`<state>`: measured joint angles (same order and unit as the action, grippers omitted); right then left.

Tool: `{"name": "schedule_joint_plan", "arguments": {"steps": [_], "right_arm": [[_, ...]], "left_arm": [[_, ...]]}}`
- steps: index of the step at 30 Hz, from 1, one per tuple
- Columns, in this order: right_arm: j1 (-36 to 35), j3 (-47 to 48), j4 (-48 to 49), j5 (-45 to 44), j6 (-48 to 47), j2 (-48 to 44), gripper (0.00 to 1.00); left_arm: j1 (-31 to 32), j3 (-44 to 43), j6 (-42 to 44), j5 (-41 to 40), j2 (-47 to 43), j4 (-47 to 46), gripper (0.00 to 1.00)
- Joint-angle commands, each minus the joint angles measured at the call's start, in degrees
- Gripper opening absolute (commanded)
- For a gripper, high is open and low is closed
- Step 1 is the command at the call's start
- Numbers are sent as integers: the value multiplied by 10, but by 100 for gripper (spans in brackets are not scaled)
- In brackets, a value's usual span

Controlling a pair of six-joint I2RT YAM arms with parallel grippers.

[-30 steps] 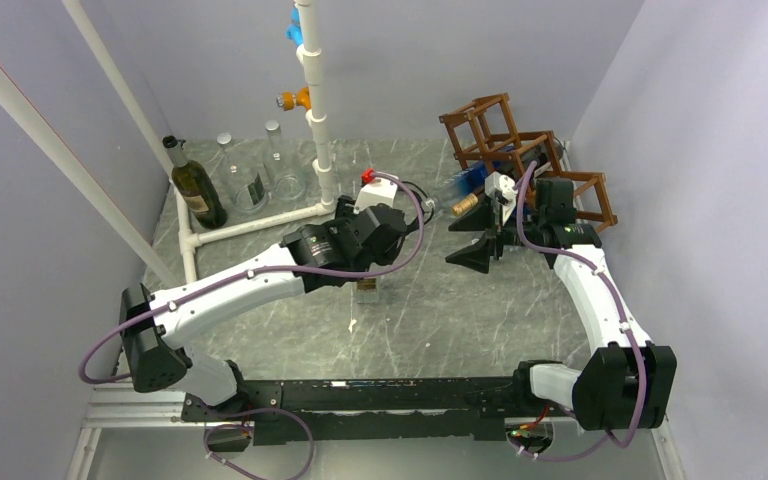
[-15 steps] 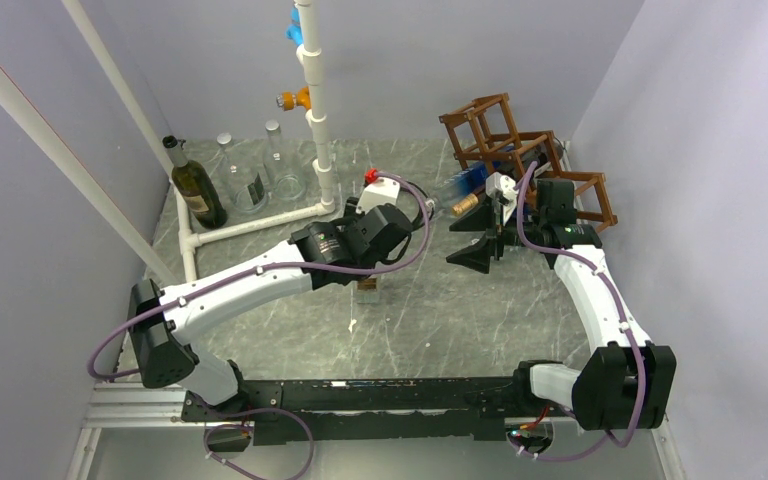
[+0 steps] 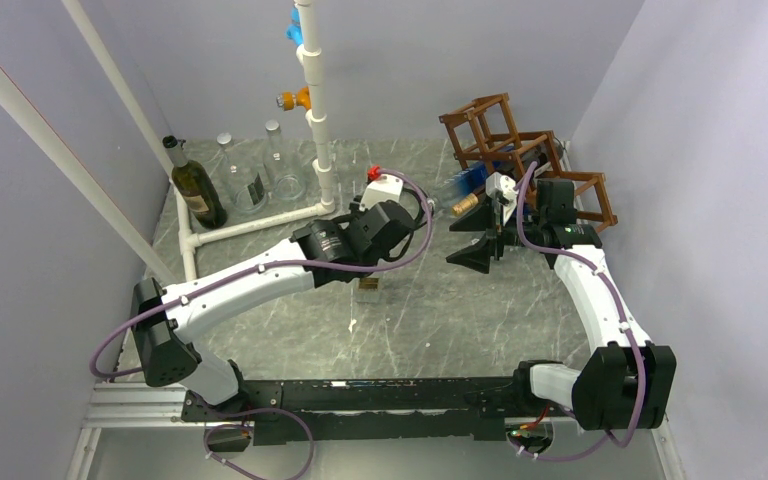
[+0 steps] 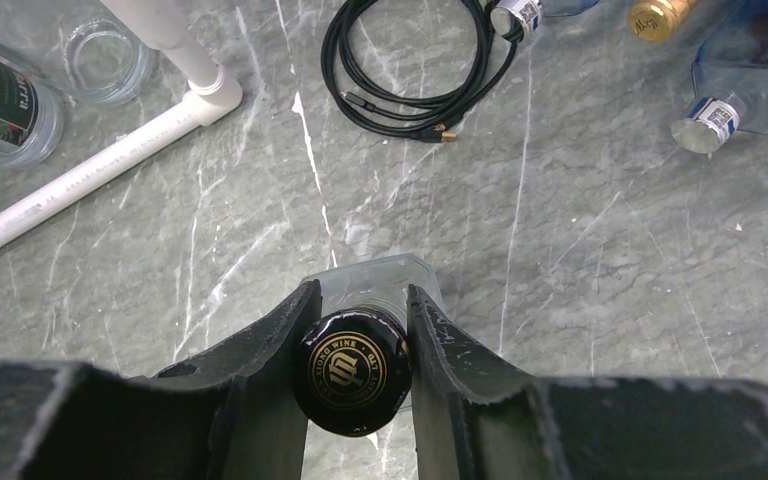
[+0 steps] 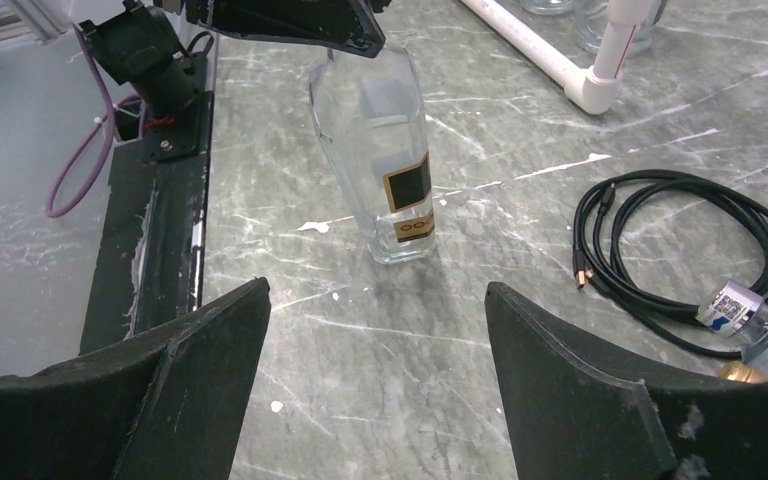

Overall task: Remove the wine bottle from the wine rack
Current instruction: Pick up the wine bottle from the center of the board.

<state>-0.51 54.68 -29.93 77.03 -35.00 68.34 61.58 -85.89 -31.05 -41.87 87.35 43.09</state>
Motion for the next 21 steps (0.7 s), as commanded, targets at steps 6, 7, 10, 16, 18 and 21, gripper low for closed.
{"name": "schedule_joint_plan", "arguments": {"steps": [6,7,10,16,18,21], "right_arm": [[2,3,-1,25,-24,-15,82],[2,3,-1,25,-25,-16,82],[18,3,-4,25,-29,-18,82],[22,4,-10,25,-35,-18,82],[21,4,-13,24,-39,-18,82],[23,5,-18,23,-44,-17,82]], "left_arm": [[-30,-5,92,19,-44,-72,0],[-35,-2,104,28,-50,-81,0],[-52,6,138,43,-63,-126,0],[-87,-10,187,79,-57,-169,0],[-101,-19,199,94,-51,-181,0],[-120,-35,214,114,-41,-199,0]]}}
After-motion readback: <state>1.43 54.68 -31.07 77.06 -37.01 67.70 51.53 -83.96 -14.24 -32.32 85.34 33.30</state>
